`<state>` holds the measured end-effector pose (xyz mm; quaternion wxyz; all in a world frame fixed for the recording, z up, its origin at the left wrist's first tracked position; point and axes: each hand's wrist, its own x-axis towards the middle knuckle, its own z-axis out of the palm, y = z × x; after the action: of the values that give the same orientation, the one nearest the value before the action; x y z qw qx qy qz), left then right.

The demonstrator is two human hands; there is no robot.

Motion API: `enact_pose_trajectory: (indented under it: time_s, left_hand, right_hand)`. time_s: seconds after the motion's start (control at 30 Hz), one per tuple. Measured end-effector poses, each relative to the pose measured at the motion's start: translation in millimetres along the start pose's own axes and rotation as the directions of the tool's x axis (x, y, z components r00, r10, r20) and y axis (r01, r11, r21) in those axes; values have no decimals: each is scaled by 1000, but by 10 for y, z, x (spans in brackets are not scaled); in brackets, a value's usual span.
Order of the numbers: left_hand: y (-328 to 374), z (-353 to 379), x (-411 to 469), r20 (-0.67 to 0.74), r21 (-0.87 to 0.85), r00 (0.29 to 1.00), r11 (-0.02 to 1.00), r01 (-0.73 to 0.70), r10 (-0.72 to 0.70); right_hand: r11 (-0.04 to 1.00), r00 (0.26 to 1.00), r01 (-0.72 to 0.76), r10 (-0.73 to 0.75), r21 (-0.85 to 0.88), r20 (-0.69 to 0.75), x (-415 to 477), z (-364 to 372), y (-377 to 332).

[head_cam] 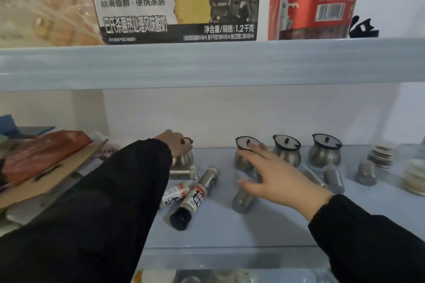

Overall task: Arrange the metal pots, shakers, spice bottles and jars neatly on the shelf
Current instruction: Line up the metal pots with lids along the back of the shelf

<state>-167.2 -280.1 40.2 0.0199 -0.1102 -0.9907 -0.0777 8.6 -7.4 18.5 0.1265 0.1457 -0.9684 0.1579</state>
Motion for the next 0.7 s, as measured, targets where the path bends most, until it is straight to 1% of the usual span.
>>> enact_pose_trajectory:
  time_s: [0.1, 0.37, 0.6, 0.7]
  left_hand:
    - [10, 68, 100, -46, -28, 998, 999, -32, 30]
    - [279, 172, 221, 6, -86, 966, 962, -259, 260]
    - [222, 155, 179, -5, -149, 949, 938, -311, 314]
    - [204, 147, 131, -61, -146, 939, 928, -343, 338]
  right_hand:
    - [999, 1000, -29, 29, -21, -2, -86, -6, 26]
    - [996, 997, -83, 83, -12, 0, -186, -12, 62]
    - [996, 996, -89, 89, -30, -22, -216, -71, 44]
    - [995, 996, -92, 91, -26, -19, -222, -92, 36]
